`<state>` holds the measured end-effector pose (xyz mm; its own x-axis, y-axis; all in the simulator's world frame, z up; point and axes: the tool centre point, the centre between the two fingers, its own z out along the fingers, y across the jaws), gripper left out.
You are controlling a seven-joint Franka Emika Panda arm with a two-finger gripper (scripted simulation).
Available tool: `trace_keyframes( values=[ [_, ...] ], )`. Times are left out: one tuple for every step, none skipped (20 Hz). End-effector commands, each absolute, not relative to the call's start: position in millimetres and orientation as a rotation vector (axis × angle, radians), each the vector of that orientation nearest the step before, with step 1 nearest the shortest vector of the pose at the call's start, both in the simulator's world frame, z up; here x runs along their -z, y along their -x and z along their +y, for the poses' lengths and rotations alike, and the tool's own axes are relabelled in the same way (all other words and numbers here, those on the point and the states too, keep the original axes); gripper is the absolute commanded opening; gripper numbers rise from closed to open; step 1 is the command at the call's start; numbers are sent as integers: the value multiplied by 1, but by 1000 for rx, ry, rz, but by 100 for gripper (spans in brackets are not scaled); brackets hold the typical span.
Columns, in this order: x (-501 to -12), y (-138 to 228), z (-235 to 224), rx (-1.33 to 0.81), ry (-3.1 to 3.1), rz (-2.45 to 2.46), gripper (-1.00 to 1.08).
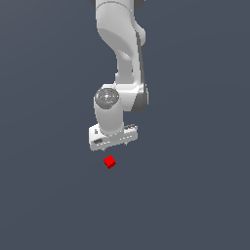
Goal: Pick up the red cube and move it to a goal position.
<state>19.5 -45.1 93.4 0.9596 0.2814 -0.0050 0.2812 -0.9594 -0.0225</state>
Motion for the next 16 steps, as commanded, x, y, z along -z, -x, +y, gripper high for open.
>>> trace_keyframes(
  values=[
    [-81, -25, -51, -10, 3075, -548, 100],
    [-76, -28, -53, -10, 3068, -590, 100],
    [-71, -31, -56, -9, 3061, -632, 100],
    [-66, -33, -58, -8, 3054, -673, 100],
    [-61, -36, -60, -7, 3046, -712, 100],
    [-57, -38, -62, -6, 3039, -750, 100],
    [-52, -41, -63, -6, 3031, -785, 100],
    [-48, -43, -65, -5, 3024, -818, 100],
    [-45, -46, -66, -4, 3016, -849, 100],
    [-41, -48, -67, -4, 3009, -878, 100],
    [-38, -50, -68, -3, 3002, -905, 100],
    [-35, -52, -69, -3, 2995, -930, 100],
    [-32, -54, -70, -2, 2989, -953, 100],
    [-30, -56, -71, -2, 2983, -973, 100],
    [-28, -57, -71, -1, 2978, -992, 100],
    [-26, -59, -72, -1, 2973, -1008, 100]
  ],
)
